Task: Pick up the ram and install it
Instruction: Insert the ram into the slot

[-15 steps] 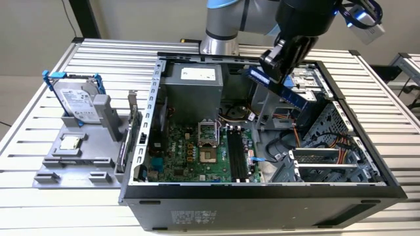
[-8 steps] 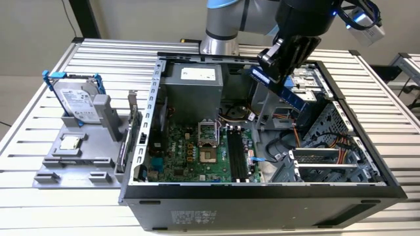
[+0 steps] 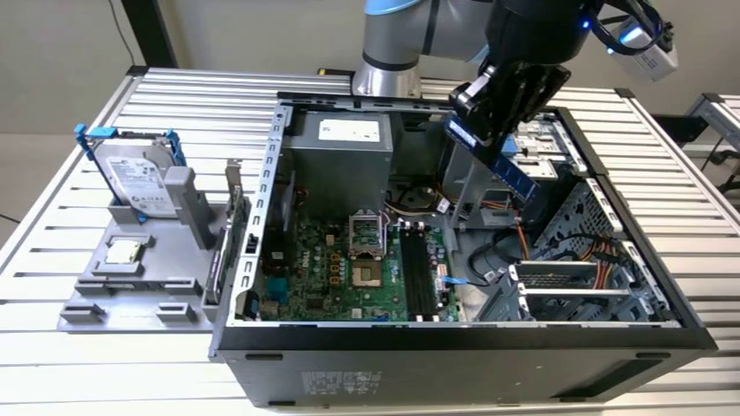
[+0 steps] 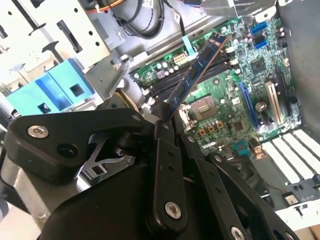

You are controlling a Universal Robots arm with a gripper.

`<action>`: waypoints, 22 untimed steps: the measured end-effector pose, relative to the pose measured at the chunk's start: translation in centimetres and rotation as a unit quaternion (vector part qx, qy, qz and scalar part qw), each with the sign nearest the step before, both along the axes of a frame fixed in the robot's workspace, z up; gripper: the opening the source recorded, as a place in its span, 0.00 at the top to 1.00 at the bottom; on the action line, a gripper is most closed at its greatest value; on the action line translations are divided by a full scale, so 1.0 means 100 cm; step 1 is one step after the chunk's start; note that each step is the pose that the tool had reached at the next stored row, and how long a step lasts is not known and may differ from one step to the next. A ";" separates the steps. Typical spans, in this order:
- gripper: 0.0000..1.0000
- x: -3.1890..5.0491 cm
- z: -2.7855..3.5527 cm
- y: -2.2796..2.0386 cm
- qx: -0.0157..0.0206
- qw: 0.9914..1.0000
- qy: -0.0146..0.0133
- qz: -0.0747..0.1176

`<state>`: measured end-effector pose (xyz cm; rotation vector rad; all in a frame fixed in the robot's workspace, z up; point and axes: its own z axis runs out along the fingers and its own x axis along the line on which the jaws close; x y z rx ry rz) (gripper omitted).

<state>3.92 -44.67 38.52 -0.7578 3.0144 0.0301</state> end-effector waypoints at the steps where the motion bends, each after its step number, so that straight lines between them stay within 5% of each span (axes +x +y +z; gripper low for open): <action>1: 1.00 0.0000 0.0000 0.0000 0.000 1.000 0.000 -0.006; 8: 1.00 0.0000 0.0000 0.0000 0.000 0.999 0.000 -0.045; 22: 1.00 0.0000 0.0000 0.0000 0.000 0.998 0.000 -0.060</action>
